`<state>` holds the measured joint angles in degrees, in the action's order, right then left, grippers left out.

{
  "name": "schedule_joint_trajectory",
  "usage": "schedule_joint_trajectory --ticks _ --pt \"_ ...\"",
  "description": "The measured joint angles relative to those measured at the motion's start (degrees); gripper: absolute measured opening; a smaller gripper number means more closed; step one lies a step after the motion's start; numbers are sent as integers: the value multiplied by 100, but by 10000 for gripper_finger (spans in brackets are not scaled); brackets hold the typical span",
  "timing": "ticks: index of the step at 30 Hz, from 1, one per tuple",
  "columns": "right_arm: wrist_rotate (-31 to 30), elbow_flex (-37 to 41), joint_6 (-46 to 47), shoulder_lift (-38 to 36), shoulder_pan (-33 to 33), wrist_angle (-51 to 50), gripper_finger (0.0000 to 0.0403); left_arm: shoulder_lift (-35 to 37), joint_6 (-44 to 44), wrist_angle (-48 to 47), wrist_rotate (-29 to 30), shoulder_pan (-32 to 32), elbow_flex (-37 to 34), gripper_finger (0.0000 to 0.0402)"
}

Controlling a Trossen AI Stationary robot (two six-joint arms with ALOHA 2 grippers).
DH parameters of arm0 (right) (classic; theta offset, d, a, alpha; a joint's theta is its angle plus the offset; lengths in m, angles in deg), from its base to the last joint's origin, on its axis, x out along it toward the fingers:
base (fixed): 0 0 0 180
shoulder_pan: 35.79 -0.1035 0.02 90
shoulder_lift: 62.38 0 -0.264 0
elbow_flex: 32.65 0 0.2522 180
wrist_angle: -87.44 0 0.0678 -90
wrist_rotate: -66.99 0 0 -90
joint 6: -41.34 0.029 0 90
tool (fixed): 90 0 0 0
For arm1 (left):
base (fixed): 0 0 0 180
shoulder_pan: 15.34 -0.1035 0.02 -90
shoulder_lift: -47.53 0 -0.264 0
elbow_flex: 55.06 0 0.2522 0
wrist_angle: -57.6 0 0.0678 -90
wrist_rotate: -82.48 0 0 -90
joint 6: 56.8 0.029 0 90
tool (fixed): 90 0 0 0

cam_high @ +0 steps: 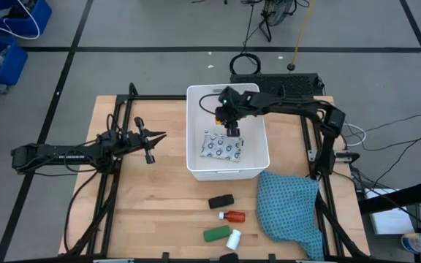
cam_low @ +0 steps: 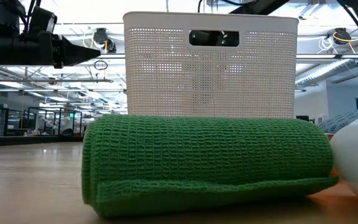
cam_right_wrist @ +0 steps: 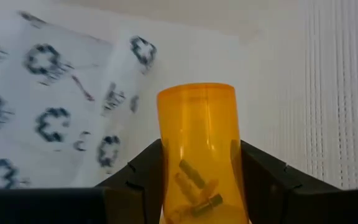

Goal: Pick & place medical supplies in basket/bin
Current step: Put the orange pill bottle into the white bin, then put the green bandage into the white bin

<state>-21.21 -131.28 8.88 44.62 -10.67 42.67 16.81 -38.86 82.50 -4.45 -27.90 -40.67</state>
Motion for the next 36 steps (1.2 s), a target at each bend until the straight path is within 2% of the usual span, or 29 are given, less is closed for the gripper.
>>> schedule_joint_trajectory --ticks 20,30,36 --pt "-23 2 101 1060 -8 -187 164 -1 35 -62 0 -2 0 44" --pt "-36 20 327 710 -28 -98 223 0 -6 -78 0 -2 0 44" --pt "-314 20 410 448 -112 -110 261 1 -10 -84 -2 -2 0 44"
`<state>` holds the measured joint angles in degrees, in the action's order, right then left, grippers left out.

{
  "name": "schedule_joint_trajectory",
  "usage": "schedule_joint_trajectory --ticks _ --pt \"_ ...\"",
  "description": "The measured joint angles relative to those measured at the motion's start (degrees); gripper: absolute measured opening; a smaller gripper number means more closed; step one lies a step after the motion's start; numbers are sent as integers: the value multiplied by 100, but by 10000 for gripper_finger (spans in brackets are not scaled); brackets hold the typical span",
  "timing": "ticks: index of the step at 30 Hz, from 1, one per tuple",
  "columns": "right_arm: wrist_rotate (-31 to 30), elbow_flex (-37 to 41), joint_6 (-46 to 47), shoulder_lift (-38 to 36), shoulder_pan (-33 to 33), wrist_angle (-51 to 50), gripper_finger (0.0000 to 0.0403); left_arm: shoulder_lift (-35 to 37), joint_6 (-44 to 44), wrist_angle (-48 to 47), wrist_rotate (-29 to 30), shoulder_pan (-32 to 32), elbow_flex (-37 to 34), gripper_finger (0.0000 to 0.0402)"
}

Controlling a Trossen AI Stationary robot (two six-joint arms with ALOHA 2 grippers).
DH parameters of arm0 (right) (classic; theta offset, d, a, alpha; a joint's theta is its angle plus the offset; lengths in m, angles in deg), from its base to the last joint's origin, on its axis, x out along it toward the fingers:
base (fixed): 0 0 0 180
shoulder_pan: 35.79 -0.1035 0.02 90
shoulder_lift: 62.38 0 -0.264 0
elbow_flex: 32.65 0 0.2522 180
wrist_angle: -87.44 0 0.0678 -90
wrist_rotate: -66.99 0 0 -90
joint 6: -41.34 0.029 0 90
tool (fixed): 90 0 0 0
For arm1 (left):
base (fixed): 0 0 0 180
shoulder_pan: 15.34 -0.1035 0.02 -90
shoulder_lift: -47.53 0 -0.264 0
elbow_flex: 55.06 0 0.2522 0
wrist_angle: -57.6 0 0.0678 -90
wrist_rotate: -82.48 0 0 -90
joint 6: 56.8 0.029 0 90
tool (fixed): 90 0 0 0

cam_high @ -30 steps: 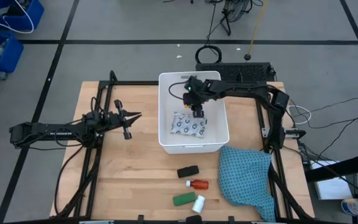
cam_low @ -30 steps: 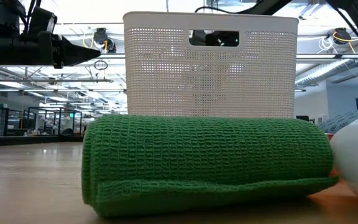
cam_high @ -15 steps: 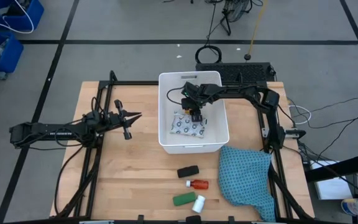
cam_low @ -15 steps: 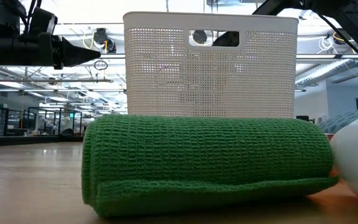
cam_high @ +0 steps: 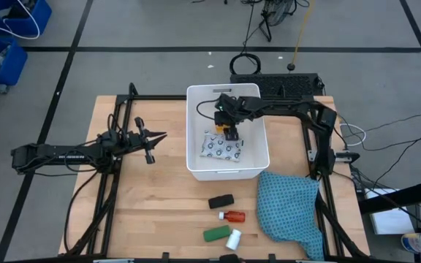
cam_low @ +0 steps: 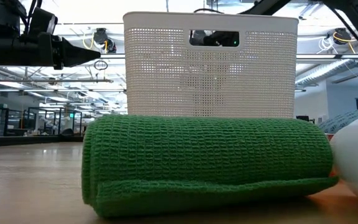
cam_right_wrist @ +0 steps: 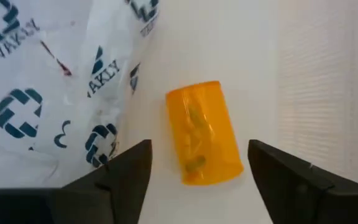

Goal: Pick & place medical supplies in basket/bin
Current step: Put the green bandage into the white bin

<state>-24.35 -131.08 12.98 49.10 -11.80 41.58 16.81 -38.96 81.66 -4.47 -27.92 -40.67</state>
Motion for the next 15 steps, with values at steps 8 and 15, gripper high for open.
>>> schedule_joint_trajectory --ticks 8,15 --pt "-485 0 60 -984 -185 -159 267 0 -13 -82 -2 0 0 44" --pt "-162 45 347 -2535 -518 -56 222 -2 -15 -139 0 0 0 44"
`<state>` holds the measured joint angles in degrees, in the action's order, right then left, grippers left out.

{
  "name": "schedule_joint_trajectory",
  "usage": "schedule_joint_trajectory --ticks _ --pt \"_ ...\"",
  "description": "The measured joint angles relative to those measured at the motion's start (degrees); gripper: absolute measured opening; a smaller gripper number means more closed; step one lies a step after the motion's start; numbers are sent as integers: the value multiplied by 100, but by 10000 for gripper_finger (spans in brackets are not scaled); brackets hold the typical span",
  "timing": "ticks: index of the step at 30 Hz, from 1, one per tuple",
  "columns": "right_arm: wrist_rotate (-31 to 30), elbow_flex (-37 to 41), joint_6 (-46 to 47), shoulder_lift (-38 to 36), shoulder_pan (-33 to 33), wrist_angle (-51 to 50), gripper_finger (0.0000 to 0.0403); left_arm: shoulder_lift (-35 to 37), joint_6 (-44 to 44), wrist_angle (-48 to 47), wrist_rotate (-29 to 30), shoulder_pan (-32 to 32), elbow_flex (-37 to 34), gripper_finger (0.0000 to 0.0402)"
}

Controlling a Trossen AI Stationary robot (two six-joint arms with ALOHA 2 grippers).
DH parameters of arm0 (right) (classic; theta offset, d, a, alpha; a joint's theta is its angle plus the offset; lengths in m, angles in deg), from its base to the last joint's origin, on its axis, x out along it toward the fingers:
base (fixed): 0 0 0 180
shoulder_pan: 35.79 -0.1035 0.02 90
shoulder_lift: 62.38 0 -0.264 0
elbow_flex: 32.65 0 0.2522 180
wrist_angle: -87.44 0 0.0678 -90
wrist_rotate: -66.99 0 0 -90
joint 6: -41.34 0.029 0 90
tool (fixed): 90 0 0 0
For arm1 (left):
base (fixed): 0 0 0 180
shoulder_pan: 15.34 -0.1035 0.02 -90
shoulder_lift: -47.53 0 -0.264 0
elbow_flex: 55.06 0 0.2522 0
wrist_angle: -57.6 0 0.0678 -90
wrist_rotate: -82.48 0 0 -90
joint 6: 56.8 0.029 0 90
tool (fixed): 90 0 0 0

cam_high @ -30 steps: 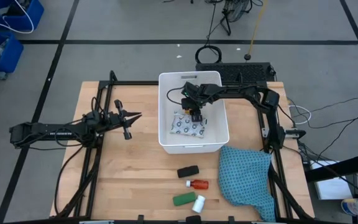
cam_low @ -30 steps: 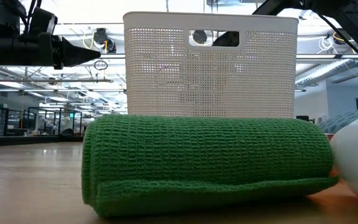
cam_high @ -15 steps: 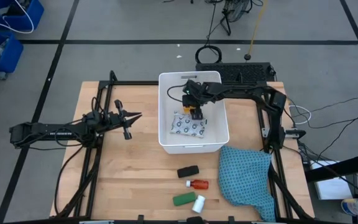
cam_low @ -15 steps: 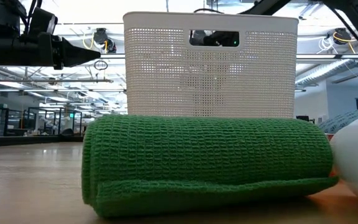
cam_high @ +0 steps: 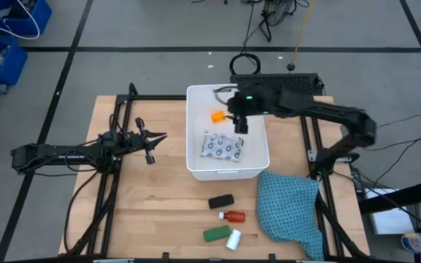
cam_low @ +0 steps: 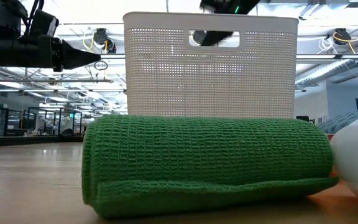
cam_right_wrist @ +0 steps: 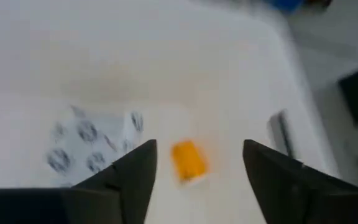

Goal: Pick & place medical supplies in basket/bin
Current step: Put the green bandage into the white bin

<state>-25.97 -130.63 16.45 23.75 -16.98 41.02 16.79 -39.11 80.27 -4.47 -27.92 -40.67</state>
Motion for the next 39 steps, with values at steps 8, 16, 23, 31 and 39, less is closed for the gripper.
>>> schedule_joint_trajectory --ticks 8,16,23,31,39 --pt "31 1759 201 -1940 -676 1401 54 2 -18 -157 2 0 0 44" --pt "873 4028 567 -3972 -554 3111 11 1 38 -200 2 2 0 44" --pt "2678 5241 1178 -5060 139 4124 1 2 172 -170 2 0 0 44" --pt "3323 6549 1973 -5161 467 5454 1 0 172 -25 4 1 0 44" --pt "3161 8055 2102 -5165 493 8227 0 2 170 -20 5 1 0 44"
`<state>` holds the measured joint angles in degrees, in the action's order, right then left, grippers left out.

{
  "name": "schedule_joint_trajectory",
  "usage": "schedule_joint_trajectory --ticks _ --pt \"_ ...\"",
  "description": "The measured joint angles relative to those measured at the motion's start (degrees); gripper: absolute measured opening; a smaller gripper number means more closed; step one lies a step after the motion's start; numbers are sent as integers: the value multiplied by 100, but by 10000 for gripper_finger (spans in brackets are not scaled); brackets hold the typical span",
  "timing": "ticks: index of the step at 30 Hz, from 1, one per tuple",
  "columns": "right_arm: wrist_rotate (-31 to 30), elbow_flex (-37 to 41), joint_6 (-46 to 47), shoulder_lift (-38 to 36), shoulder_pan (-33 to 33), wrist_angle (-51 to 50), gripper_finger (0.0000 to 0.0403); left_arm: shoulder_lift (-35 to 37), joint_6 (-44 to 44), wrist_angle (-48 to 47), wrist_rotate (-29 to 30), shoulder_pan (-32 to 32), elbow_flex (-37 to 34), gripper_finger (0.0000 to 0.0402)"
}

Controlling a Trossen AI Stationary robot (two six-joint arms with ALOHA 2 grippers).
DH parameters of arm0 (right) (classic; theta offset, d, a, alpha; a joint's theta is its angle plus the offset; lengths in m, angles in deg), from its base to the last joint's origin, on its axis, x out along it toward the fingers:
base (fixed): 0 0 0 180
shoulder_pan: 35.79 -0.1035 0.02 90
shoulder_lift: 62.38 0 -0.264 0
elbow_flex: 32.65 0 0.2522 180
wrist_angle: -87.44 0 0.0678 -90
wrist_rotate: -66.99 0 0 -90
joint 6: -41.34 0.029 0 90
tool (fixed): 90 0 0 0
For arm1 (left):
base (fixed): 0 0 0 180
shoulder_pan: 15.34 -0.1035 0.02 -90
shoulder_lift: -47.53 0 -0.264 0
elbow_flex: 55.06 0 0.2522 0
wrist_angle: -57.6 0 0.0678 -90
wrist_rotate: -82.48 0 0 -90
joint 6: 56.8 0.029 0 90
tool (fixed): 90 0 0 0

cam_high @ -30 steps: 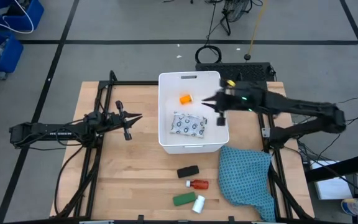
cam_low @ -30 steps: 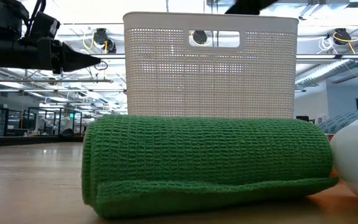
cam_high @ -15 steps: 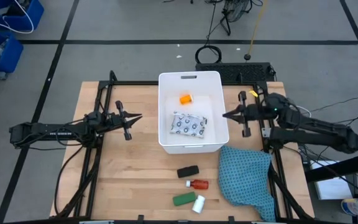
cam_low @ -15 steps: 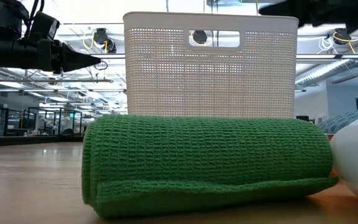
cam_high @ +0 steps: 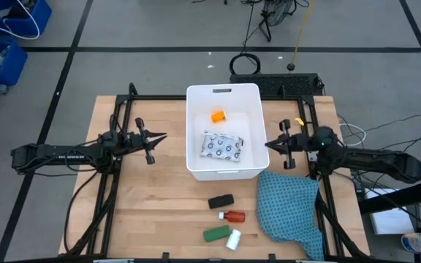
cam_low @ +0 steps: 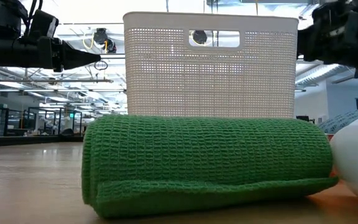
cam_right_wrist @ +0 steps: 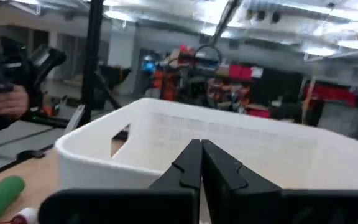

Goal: Pick & place medical supplies in basket/bin
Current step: Put the green bandage into the white bin

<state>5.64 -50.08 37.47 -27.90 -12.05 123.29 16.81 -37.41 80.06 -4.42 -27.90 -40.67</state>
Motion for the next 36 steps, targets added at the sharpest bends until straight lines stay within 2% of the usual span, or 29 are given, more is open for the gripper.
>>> schedule_joint_trajectory --ticks 3,7,15,22,36 --pt "-183 251 -129 -17 65 460 0 0 -2 -5 2 -2 0 44" --pt "-157 228 -132 39 140 111 0 0 -2 6 9 -11 0 44" --pt "-142 235 -250 31 140 131 0 0 2 142 67 -11 -2 44" --pt "-160 243 -294 31 138 152 0 0 23 141 350 -11 -2 44" --pt "-164 250 -327 33 138 243 0 0 -206 116 283 -11 -2 44"
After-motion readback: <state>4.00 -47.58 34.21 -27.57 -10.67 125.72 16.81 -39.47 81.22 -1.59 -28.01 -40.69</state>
